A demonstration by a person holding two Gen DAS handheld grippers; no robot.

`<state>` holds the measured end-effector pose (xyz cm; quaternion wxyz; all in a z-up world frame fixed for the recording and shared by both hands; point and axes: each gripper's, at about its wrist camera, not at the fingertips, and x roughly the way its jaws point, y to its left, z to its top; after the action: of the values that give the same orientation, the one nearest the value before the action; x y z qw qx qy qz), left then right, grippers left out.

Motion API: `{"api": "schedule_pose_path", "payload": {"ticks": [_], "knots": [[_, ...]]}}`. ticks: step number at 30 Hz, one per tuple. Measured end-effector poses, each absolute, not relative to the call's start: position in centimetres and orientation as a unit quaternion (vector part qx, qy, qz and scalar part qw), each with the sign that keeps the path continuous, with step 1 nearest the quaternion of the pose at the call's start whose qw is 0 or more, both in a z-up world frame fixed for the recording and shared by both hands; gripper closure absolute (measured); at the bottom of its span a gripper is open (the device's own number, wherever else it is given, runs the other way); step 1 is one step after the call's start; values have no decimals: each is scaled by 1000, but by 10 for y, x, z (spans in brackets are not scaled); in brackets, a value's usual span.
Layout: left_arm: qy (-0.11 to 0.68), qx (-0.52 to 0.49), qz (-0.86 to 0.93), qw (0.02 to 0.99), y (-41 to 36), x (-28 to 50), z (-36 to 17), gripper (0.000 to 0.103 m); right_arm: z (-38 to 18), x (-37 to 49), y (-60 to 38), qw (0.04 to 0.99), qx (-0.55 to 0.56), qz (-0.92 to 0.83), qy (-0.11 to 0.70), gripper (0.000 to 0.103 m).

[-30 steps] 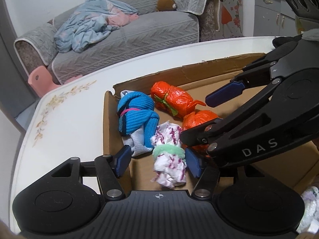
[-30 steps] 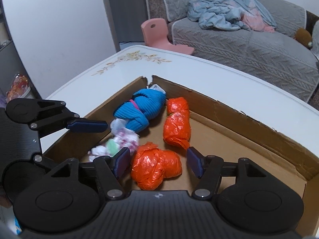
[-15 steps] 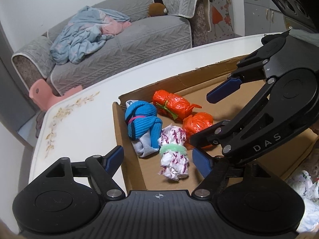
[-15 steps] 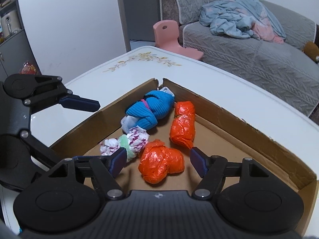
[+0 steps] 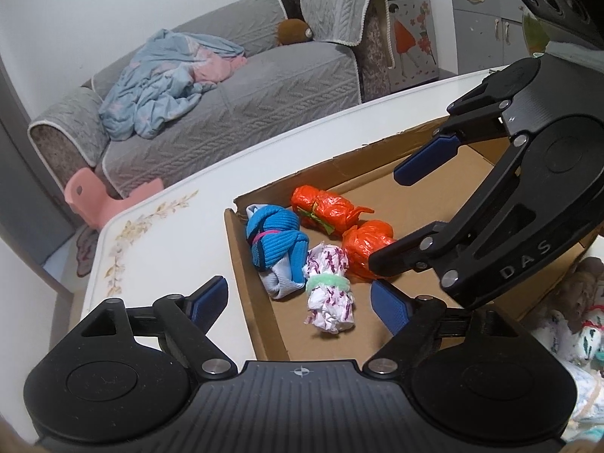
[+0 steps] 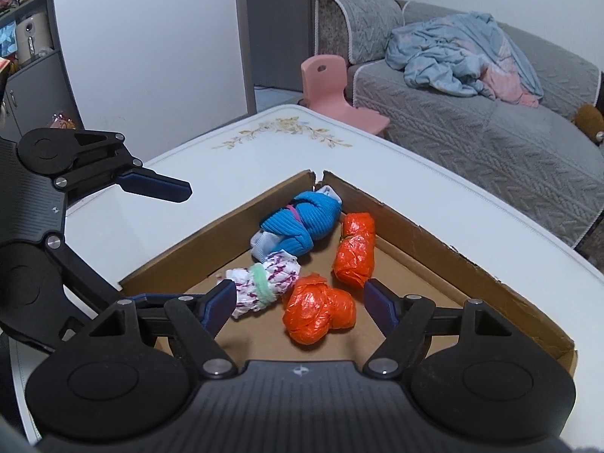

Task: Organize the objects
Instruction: 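Lower both held bundles into the tray and open both grippers, then close the right gripper on a bubble-wrapped roll while the left grasps the blue roped sock roll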

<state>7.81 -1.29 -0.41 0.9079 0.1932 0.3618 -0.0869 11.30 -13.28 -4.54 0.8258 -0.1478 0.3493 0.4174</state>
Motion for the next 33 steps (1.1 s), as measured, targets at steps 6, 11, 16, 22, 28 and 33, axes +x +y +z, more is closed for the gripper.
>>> {"api": "schedule_pose_path", "payload": {"ticks": [6,11,16,22,28,33], "knots": [[354,192,-81,912,-10,63,5,15,-38,99,-141,828,-150,421,338,27],[347,195,-79,914,-6,49,11,15,-32,84,-148,831,-154,424,326,26],[339,193,-77,918,-3,33,16,14,-26,69,-153,832,-160,427,317,26],[327,177,-77,925,4,-1,16,11,-17,37,-178,837,-164,430,295,19],[319,135,-91,934,11,-51,0,8,-18,-13,-230,855,-160,412,271,13],[309,79,-91,944,12,-88,-14,6,-46,-54,-279,875,-130,371,281,12]]}}
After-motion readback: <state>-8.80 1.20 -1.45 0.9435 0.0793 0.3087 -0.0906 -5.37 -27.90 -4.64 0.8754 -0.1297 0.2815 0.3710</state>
